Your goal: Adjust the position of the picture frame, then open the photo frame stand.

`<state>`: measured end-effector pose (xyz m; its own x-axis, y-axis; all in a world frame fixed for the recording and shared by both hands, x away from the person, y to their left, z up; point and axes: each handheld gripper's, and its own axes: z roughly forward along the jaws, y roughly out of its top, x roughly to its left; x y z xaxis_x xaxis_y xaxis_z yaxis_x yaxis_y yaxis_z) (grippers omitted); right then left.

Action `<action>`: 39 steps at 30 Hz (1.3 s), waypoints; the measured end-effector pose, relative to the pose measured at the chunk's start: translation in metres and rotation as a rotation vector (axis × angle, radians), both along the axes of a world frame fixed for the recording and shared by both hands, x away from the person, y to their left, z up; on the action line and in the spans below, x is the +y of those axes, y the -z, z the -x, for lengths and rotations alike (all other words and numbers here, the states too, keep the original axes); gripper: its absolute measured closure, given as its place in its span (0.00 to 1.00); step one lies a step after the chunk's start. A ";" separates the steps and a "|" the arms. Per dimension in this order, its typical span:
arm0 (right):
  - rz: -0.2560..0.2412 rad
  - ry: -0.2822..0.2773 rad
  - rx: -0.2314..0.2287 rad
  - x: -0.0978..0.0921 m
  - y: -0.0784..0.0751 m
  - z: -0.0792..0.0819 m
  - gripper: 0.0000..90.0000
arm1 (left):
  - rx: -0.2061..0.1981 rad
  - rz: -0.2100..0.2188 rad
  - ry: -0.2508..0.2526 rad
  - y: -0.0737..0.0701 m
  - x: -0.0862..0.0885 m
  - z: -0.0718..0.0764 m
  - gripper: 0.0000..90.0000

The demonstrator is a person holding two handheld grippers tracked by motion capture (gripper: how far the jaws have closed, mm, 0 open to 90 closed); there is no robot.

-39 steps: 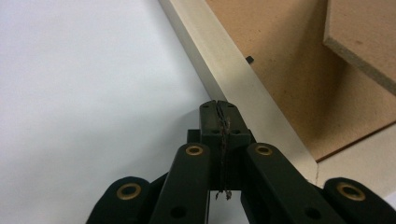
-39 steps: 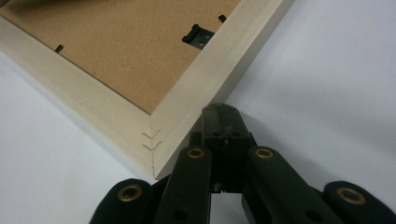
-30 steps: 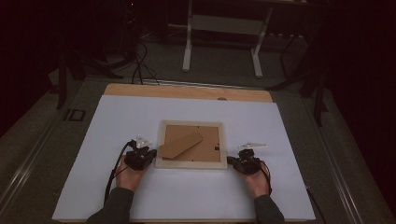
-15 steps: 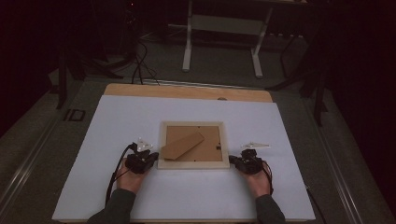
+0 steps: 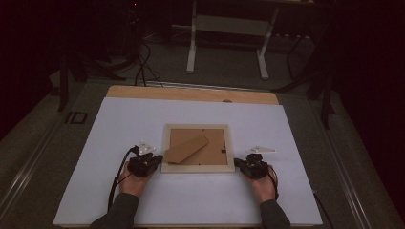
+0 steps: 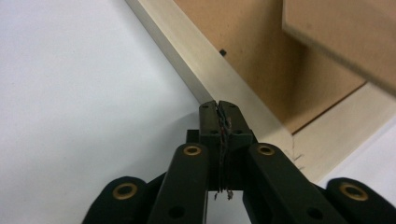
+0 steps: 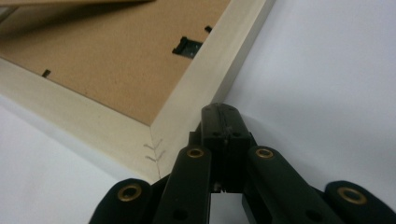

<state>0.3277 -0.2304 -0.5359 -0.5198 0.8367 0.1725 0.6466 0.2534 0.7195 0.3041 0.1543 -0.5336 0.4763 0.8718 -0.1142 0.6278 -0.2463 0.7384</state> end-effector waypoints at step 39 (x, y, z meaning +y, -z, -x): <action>-0.022 0.008 -0.079 -0.011 -0.015 0.005 0.83 | -0.065 0.058 -0.051 -0.025 0.020 0.007 0.78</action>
